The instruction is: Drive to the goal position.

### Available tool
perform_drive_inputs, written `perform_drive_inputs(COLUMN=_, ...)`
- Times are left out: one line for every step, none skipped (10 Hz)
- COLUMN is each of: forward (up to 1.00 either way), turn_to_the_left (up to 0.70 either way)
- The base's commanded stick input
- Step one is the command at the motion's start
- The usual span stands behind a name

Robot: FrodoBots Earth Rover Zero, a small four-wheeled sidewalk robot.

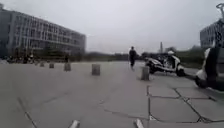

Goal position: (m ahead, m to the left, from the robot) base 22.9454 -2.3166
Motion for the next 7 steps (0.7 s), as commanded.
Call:
perform_drive_inputs(forward=1.00, turn_to_the_left=0.02)
perform_drive_inputs(forward=1.00, turn_to_the_left=0.02)
perform_drive_inputs(forward=1.00, turn_to_the_left=0.02)
perform_drive_inputs(forward=1.00, turn_to_the_left=0.02)
perform_drive_inputs(forward=1.00, turn_to_the_left=0.02)
perform_drive_inputs(forward=1.00, turn_to_the_left=0.02)
perform_drive_inputs(forward=1.00, turn_to_the_left=0.02)
